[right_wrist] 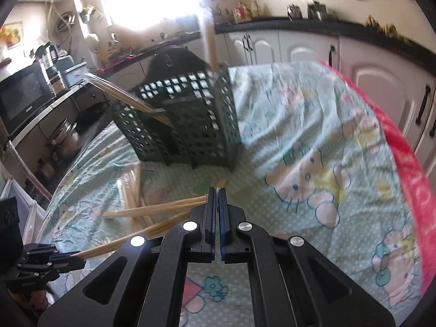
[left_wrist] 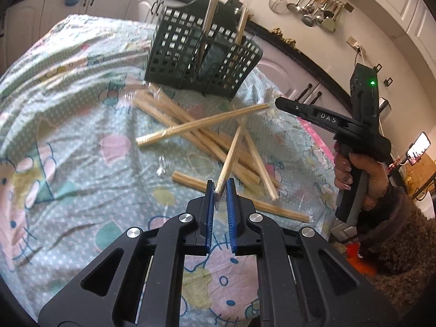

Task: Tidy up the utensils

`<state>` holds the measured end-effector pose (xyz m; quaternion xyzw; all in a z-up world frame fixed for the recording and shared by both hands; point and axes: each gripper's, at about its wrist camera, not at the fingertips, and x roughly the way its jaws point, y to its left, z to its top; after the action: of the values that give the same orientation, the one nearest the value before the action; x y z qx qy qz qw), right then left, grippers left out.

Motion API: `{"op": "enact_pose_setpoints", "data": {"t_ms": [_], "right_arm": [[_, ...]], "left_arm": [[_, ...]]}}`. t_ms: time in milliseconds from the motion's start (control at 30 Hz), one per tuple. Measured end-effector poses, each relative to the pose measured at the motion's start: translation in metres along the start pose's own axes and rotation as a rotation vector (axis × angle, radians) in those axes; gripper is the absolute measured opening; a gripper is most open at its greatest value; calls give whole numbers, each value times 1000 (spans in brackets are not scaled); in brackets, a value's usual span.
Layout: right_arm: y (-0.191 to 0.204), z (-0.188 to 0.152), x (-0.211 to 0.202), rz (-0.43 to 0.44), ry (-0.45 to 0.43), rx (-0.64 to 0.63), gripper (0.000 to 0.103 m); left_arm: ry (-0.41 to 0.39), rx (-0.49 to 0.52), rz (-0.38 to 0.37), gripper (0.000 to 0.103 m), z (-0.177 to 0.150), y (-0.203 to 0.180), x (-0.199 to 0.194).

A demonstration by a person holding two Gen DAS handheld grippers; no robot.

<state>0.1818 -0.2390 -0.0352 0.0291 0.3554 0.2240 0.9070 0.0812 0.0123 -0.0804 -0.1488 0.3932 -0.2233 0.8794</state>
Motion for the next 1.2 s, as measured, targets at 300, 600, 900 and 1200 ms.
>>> {"op": "enact_pose_setpoints", "data": {"t_ms": [300, 600, 900, 1200], "right_arm": [[31, 14, -27, -1, -71, -93, 1], [62, 32, -57, 17, -156, -182, 1], [84, 59, -81, 44, -231, -242, 1], [90, 87, -108, 36, -312, -263, 1]], "left_arm": [[-60, 40, 31, 4, 16, -3, -23], [-137, 51, 62, 3, 35, 0, -50], [-212, 65, 52, 3, 59, -8, -71], [-299, 123, 30, 3, 95, -32, -94]]}}
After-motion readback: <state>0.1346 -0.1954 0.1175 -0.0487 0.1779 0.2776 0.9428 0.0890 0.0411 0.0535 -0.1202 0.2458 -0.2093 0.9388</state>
